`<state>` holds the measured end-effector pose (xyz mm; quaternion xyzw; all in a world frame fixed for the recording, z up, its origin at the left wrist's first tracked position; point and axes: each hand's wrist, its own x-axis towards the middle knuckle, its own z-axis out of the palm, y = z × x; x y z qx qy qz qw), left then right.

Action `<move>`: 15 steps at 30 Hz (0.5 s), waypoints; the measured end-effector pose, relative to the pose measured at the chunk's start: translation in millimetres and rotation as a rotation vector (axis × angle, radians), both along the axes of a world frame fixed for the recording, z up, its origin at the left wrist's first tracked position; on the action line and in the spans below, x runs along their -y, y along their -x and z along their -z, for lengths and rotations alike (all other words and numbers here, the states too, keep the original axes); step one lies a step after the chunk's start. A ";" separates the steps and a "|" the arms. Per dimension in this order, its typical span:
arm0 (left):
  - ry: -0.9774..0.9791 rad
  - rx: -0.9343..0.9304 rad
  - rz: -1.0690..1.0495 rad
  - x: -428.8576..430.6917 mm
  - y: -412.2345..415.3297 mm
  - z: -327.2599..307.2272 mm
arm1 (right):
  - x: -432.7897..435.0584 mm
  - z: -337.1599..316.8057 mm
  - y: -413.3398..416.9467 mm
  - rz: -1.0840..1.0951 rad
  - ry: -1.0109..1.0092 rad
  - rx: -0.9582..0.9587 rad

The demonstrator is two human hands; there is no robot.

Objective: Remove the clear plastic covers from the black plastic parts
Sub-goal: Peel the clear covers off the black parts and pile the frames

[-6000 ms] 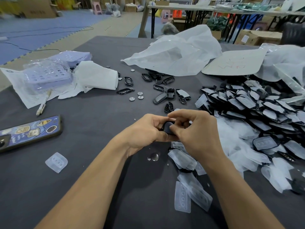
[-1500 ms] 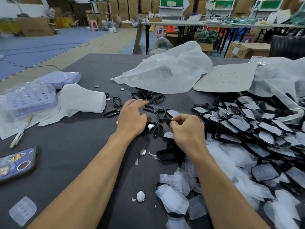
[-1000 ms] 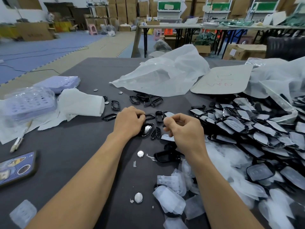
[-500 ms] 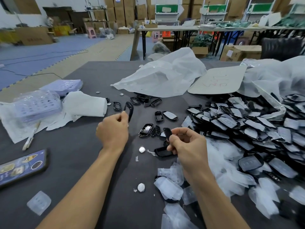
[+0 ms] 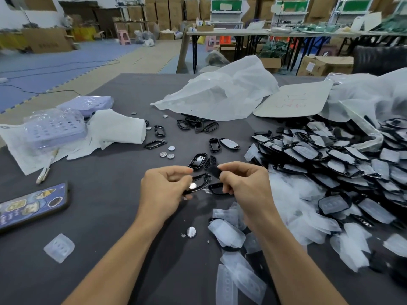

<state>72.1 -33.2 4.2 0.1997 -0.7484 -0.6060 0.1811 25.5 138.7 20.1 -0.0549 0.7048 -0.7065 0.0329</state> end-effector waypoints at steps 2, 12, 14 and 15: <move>0.043 0.002 0.076 -0.6 2.7 -1.4 | 3.4 1.3 -0.7 0.010 -0.080 -0.051; -0.405 -0.047 0.285 -0.2 3.5 -9.2 | 21.4 3.9 -8.1 -0.051 -0.108 -0.175; -0.552 -0.008 0.352 2.0 3.3 -10.5 | 19.9 4.5 -7.8 -0.050 -0.089 -0.168; -0.611 0.008 0.390 4.0 3.1 -11.3 | 18.7 4.8 -6.7 -0.038 -0.074 -0.156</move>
